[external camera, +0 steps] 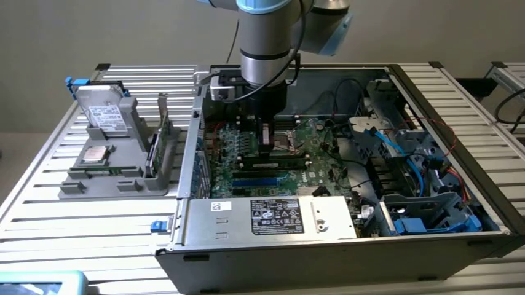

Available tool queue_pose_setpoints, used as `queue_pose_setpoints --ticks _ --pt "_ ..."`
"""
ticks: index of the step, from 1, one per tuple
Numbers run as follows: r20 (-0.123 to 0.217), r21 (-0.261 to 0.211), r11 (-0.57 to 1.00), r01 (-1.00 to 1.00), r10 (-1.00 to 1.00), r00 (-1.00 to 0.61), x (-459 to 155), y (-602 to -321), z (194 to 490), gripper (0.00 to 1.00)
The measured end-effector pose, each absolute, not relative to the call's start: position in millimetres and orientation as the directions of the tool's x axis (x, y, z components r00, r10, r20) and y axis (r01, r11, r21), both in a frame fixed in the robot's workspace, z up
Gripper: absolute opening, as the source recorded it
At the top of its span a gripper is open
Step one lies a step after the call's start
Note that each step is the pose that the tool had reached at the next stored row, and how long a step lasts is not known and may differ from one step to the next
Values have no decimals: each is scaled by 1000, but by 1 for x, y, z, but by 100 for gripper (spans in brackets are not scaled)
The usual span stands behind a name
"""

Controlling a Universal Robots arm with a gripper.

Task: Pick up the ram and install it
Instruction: 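Press down the ram until it locks into place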

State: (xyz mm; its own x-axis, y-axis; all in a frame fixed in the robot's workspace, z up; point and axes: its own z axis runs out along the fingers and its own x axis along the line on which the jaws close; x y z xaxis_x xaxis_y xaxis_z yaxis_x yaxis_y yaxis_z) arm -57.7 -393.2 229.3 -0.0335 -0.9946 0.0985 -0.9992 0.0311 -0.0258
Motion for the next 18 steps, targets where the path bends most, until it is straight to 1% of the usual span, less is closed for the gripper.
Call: queue_pose_setpoints --ticks 7,18 --pt "100 -25 32 -999 -994 -34 -47 -393 236 11" --pt "99 -25 32 -999 -994 -35 -27 -393 239 11"
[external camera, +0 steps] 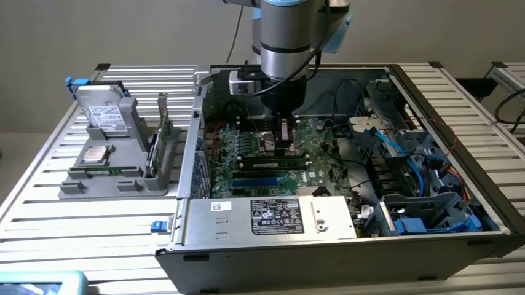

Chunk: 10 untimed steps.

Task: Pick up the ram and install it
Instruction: 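Press down the ram until it locks into place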

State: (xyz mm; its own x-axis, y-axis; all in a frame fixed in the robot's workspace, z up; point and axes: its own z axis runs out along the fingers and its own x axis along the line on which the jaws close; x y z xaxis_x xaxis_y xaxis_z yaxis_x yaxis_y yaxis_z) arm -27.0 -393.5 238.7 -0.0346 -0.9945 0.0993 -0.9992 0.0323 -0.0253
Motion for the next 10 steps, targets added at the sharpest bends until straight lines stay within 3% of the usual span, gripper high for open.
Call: queue_pose_setpoints --ticks 10 --pt "99 -23 88 -996 -991 -90 -26 -394 239 11"
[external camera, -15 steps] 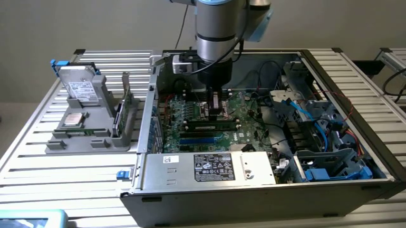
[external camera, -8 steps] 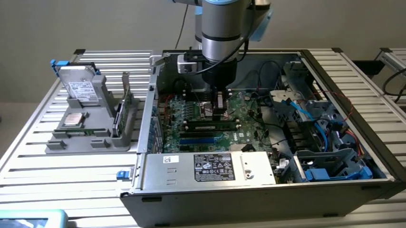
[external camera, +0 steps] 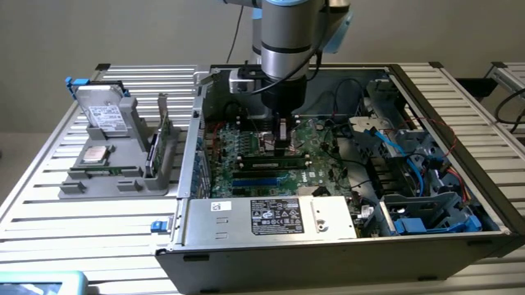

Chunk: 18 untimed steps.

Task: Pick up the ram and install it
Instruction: 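Press down the ram until it locks into place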

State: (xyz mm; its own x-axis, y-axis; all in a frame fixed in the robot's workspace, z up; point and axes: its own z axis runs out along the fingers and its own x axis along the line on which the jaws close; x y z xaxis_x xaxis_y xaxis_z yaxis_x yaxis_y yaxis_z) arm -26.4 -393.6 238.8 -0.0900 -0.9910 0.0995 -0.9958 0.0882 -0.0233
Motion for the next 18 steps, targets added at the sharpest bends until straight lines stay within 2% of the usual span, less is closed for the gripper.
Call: queue_pose_setpoints --ticks 6,12,18 --pt "98 -23 166 -986 -981 -168 -26 -394 239 11" --pt "75 -18 216 -976 -973 -217 -26 -394 239 11" --pt "74 -18 293 -956 -953 -294 -26 -394 239 11"
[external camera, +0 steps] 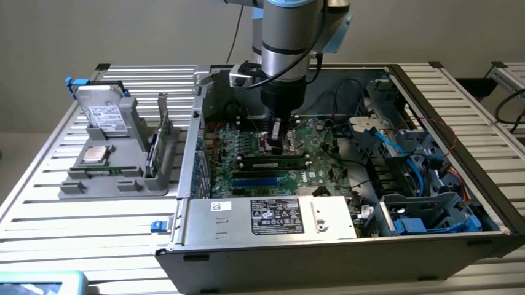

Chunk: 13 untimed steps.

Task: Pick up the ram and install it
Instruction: 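Press down the ram until it locks into place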

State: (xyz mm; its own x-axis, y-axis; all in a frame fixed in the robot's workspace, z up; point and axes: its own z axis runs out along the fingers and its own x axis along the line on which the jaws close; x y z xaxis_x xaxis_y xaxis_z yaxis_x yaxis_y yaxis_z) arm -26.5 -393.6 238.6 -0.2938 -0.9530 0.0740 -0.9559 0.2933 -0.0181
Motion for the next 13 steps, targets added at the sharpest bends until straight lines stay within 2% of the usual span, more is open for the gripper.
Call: queue_pose_setpoints --ticks 13 --pt "67 -39 431 -902 -899 -433 -26 -394 238 11"
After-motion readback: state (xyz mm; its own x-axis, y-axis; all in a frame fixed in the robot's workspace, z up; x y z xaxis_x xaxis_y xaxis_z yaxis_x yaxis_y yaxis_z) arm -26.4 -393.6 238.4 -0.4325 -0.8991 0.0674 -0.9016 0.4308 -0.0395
